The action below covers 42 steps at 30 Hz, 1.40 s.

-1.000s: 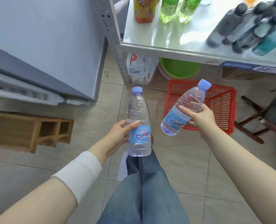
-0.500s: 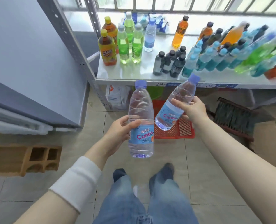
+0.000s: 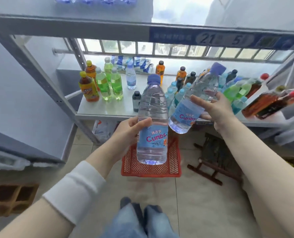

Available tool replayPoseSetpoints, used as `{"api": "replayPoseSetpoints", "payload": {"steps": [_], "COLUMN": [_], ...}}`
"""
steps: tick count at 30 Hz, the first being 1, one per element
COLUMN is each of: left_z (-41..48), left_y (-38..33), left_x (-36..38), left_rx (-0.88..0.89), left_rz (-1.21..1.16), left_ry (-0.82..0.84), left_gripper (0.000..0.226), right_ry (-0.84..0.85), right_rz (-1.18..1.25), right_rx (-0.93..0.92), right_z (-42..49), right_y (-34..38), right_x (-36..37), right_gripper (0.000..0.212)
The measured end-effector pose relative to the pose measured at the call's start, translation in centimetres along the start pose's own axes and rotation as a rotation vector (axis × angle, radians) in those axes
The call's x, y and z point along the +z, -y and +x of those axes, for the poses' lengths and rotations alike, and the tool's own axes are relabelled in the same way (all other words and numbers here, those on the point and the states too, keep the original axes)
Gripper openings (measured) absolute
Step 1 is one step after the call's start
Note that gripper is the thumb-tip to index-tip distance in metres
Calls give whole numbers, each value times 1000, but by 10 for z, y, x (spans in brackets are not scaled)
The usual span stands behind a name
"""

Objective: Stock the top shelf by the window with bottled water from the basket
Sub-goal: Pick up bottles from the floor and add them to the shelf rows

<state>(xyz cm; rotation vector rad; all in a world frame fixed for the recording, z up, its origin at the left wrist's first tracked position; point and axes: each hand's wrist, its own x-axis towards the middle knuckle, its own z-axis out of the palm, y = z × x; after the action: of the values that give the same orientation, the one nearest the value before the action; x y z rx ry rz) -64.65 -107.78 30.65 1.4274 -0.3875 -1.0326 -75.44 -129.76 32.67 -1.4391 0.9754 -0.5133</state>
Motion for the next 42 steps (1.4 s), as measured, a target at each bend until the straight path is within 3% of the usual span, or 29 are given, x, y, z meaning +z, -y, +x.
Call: {"api": "replayPoseSetpoints", "payload": {"steps": [5, 9, 14, 19, 21, 24, 27, 29, 38, 42], "left_z": [23, 43, 67, 91, 102, 119, 135, 146, 185, 186], "left_y": [-48, -91, -134, -166, -174, -182, -188, -191, -204, -210], "left_x": [3, -1, -6, -9, -11, -11, -7, -3, 20, 22], "left_rx": [69, 165, 219, 230, 232, 249, 267, 279, 295, 270], "left_rz": [29, 6, -46, -8, -3, -9, -33, -29, -83, -80], "left_ry": [52, 69, 21, -68, -98, -165, -231, -293, -542, -615], "left_gripper": [83, 68, 75, 41, 37, 51, 86, 98, 95, 85], "right_ry": [50, 64, 57, 87, 108, 167, 241, 295, 419, 387], "right_rz": [31, 25, 67, 30, 8, -26, -64, -102, -230, -260], "right_rx": [-54, -154, -241, -300, -323, -345, -367, -395, -492, -554], "right_z": [24, 45, 75, 115, 134, 167, 206, 235, 330, 342], "right_y": [52, 104, 165, 212, 228, 246, 259, 265, 284, 285], "right_x": [-3, 4, 12, 26, 35, 49, 62, 74, 133, 158], "right_gripper": [52, 45, 46, 61, 64, 68, 71, 70, 90, 85]}}
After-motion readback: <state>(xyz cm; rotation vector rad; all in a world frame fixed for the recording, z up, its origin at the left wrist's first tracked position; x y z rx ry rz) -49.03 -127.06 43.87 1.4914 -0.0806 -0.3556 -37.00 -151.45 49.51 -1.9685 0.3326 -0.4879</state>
